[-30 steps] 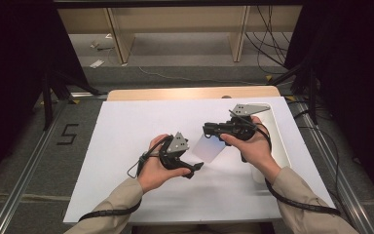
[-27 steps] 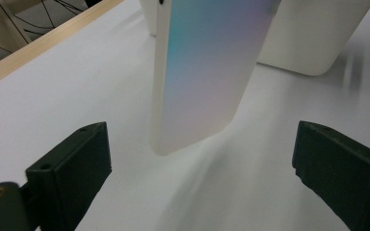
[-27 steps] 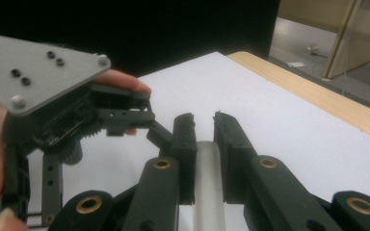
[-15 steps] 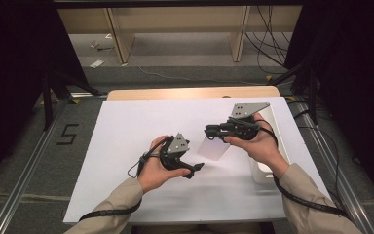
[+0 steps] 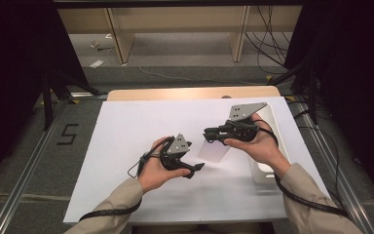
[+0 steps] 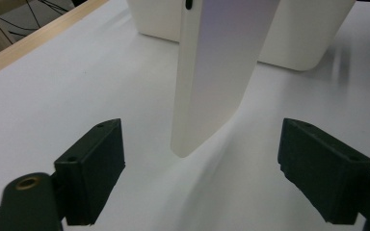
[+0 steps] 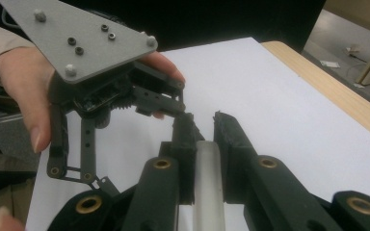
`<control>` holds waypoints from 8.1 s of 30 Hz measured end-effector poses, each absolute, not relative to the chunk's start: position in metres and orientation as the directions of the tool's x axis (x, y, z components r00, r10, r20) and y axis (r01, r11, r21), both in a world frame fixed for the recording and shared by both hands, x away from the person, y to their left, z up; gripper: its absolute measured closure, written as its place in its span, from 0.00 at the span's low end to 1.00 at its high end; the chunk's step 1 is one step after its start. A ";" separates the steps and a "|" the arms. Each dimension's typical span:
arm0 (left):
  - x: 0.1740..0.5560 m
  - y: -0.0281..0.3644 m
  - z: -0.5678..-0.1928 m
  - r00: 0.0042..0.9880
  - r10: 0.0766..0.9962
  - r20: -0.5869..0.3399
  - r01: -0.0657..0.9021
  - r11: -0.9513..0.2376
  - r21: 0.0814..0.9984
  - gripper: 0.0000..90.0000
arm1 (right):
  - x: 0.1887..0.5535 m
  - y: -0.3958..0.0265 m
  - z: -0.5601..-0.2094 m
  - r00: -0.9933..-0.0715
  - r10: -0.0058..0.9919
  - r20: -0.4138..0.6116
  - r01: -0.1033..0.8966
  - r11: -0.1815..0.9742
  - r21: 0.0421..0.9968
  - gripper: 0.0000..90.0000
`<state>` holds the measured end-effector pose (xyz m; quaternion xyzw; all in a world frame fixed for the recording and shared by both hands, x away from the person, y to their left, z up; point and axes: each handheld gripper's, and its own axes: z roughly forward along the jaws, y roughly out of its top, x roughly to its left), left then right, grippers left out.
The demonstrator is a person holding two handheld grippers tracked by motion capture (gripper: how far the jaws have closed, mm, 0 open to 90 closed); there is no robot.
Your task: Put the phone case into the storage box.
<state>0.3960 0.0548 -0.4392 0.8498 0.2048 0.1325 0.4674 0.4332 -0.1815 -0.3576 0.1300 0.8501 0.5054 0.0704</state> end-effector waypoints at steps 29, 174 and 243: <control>0.401 0.053 -0.448 0.925 0.380 0.010 0.192 -0.491 0.850 0.42 | 0.429 -0.170 -0.364 -0.978 0.205 0.044 0.141 0.485 0.863 0.89; 0.404 0.047 -0.425 0.729 0.670 -0.137 0.401 -0.257 0.879 0.90 | 0.433 -0.161 -0.390 -0.746 0.640 0.185 0.277 0.046 0.960 0.08; 0.406 0.050 -0.420 0.806 0.591 -0.038 0.290 -0.337 0.896 0.00 | 0.431 -0.171 -0.382 -0.716 0.679 0.160 0.231 0.015 0.973 0.20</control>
